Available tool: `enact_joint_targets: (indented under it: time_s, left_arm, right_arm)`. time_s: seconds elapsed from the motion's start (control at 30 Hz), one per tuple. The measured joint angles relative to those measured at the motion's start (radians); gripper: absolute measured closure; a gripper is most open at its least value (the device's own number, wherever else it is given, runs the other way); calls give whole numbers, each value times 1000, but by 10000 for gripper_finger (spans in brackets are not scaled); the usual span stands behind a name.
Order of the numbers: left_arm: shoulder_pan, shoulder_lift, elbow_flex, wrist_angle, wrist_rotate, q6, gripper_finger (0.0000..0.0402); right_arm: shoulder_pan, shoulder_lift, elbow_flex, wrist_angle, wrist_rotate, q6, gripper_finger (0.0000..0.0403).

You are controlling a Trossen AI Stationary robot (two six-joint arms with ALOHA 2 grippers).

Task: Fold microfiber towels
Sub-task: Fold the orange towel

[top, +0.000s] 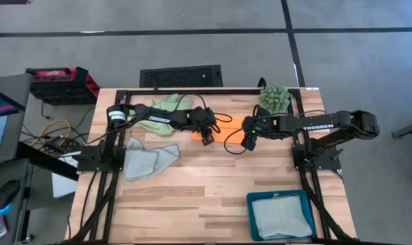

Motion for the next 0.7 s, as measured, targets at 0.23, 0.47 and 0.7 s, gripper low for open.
enact_joint_targets:
  time_s: [0.23, 0.47, 0.7]
  left_arm:
    - [15, -2, 35, 2, -3, 14, 276]
    - [23, -2, 35, -41, 27, 11, 276]
    - [16, 11, 31, -47, 73, 54, 276]
  right_arm:
    - [0, 0, 0, 0, -1, 10, 205]
    - [0, 0, 0, 0, -1, 10, 207]
    - [0, 0, 0, 0, 0, 9, 209]
